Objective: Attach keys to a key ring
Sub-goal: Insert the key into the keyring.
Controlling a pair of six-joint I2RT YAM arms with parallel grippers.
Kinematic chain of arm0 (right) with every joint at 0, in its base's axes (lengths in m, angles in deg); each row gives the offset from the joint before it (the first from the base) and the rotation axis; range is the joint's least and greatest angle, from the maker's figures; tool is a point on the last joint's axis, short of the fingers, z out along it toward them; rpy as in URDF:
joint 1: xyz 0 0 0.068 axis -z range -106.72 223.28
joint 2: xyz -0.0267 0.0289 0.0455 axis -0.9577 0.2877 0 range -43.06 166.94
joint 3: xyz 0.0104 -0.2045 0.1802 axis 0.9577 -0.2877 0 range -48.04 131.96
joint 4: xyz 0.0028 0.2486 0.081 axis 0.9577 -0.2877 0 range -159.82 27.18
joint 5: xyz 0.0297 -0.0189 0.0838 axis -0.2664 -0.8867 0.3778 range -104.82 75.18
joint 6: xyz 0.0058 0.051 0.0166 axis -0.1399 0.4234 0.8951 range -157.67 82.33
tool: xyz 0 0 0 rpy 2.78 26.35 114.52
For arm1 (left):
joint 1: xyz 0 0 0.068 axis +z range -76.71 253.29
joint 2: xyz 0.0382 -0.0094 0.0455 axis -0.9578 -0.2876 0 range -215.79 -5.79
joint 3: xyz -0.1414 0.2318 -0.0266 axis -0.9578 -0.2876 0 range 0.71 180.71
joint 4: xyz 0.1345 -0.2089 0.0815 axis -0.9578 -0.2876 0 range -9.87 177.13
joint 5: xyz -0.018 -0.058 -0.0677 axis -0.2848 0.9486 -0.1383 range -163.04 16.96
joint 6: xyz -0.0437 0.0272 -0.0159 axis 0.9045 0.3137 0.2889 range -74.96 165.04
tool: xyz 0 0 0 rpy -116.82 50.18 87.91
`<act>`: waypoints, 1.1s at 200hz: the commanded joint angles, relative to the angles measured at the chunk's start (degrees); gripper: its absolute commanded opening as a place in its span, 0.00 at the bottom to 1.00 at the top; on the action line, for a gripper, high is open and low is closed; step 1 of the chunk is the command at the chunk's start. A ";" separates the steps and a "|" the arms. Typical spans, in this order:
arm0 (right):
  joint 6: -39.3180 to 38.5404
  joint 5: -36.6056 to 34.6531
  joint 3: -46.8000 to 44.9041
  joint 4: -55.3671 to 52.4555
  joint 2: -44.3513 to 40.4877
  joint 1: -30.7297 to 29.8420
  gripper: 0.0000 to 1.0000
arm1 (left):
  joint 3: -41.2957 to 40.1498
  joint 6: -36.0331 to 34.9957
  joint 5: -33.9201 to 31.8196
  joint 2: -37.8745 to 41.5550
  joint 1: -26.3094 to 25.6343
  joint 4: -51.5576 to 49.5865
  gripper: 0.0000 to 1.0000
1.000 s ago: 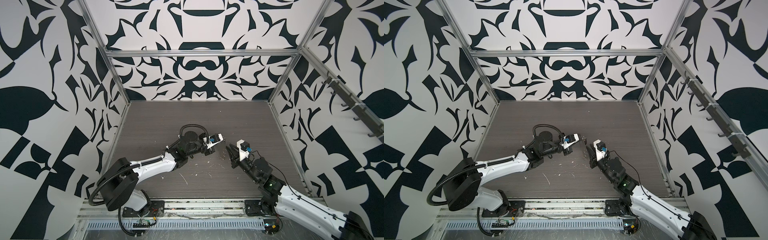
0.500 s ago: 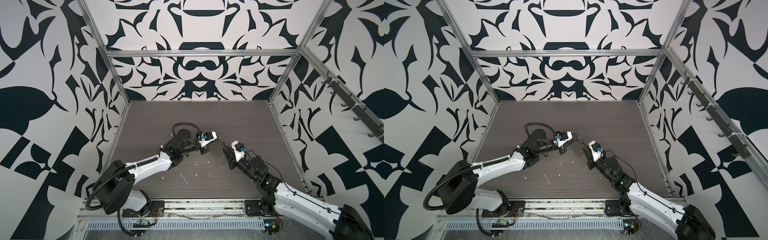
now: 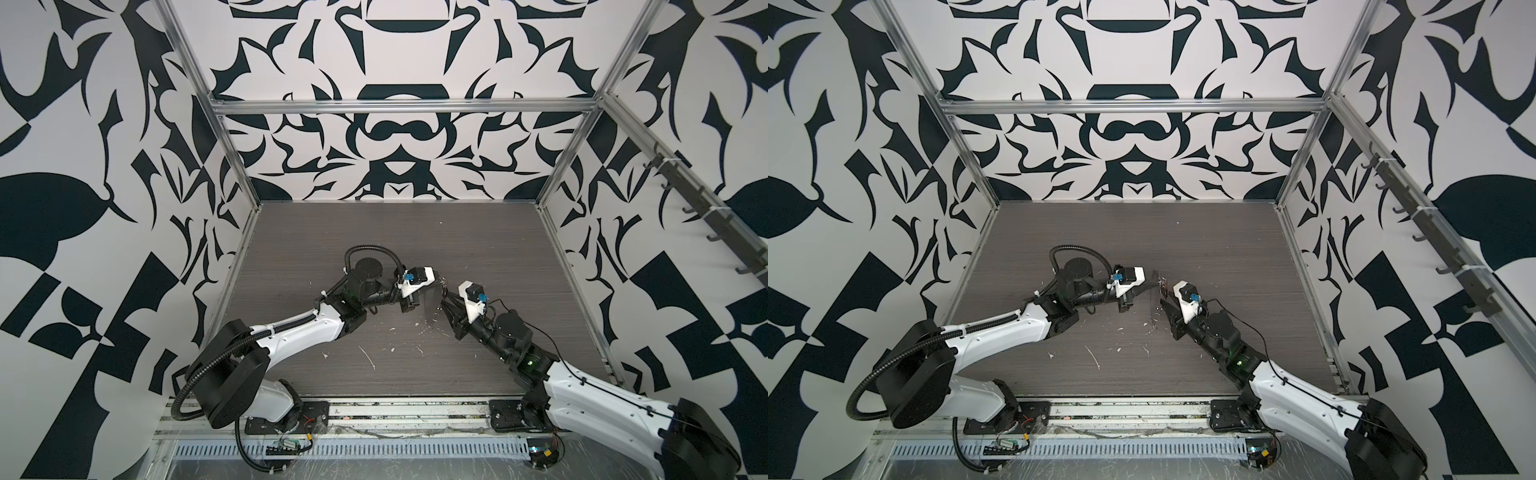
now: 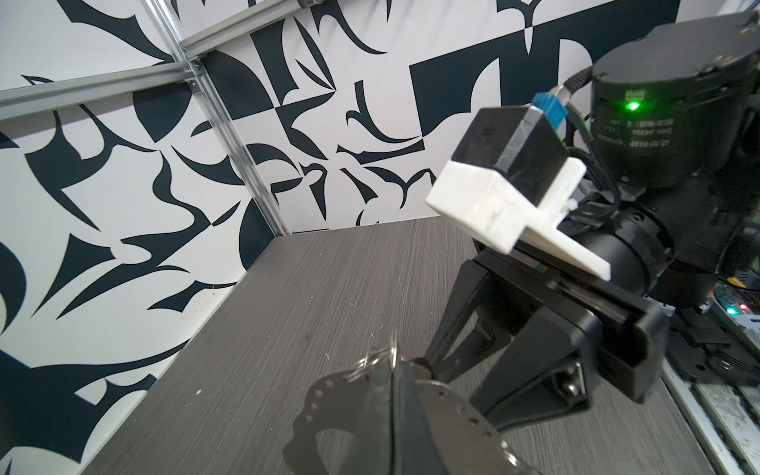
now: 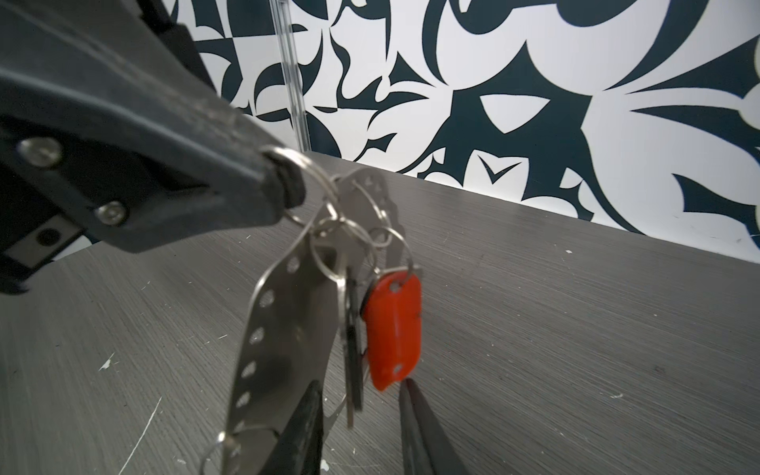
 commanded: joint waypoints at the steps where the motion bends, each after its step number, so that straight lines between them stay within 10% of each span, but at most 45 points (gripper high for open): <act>1: 1.01 -3.44 1.11 2.48 -1.64 -0.04 0.31 | 0.97 -0.51 2.35 1.10 -0.09 0.88 0.00; 152: 0.41 2.92 0.58 7.09 -0.34 -0.04 0.28 | 3.28 -1.41 7.05 -0.15 -0.08 -3.11 0.00; 220: 0.31 1.82 0.28 7.20 -0.40 -0.05 0.06 | 2.78 -1.28 6.23 0.21 -0.08 -2.54 0.00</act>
